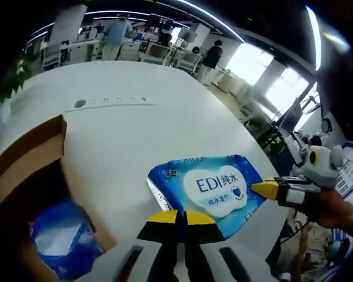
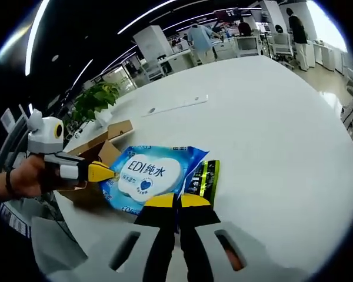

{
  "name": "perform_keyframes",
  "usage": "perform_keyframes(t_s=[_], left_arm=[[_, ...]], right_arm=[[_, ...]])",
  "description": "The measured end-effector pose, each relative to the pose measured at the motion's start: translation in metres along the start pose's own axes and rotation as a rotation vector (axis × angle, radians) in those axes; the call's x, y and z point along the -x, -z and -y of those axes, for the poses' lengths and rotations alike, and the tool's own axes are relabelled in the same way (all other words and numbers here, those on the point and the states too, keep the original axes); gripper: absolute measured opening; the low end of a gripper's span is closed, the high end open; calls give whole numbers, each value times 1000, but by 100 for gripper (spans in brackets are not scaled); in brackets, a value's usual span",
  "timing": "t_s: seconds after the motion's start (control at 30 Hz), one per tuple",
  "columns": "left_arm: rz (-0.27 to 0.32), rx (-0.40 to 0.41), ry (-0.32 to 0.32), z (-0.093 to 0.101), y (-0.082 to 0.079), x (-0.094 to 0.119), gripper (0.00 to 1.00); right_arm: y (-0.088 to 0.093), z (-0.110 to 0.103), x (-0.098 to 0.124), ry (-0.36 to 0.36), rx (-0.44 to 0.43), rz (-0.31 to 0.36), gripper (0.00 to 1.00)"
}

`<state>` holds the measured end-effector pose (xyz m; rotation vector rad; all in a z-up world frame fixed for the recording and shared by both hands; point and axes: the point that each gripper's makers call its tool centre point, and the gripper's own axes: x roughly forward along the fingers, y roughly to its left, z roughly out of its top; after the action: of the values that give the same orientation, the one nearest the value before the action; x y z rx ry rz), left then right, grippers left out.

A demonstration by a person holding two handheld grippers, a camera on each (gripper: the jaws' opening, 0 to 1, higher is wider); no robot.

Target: Operate the shoe box by opening the lid, removing the specified soft item, and placing it in the target area until the item is outside and the box remains undamaged.

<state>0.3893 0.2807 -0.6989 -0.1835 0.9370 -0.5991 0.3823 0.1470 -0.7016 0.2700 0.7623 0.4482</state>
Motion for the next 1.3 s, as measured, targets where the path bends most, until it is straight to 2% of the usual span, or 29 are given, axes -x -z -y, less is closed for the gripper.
perform_keyframes(t_s=[0.57,1.07,1.3], left_arm=[[-30,11,-23,-8,1,-19,0],[-57,14,-36,-10,13,-32,0],[-65,18,-48,-12,17,-32,1]], right_arm=[[1,19,-22,-8,6,-42,0],[8,33,-32,-8,-20,-48,0],[14,36,-33,14,-33,-61,0]])
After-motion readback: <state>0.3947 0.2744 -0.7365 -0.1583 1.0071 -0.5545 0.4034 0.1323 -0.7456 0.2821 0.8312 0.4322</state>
